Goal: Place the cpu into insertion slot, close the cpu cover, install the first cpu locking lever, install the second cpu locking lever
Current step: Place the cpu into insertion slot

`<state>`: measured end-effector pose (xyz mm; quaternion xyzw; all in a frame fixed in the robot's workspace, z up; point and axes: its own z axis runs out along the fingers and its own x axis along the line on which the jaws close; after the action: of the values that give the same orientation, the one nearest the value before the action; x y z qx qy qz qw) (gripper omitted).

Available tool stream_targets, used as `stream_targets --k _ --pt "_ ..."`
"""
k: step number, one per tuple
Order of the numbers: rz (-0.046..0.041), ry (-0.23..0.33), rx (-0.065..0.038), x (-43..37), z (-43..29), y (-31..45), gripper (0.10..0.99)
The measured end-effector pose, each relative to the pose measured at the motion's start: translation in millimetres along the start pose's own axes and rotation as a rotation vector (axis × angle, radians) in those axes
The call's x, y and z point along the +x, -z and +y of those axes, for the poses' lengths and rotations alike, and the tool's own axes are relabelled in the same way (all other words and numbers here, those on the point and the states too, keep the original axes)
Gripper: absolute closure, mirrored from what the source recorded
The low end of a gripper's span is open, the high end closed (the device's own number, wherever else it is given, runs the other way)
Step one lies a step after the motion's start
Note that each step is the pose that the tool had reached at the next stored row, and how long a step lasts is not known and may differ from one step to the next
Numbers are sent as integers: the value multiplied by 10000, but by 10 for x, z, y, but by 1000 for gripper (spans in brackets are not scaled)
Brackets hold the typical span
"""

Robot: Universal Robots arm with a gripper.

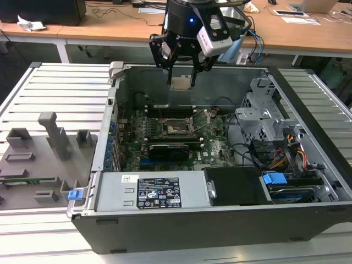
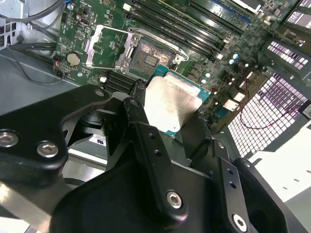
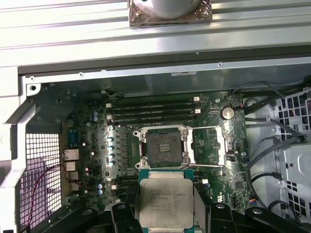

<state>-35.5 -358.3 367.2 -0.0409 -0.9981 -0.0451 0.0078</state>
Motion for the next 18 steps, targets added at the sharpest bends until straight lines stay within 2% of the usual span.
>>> stream_targets --k 18 --pt "-26 -286 -5 0 0 0 549"
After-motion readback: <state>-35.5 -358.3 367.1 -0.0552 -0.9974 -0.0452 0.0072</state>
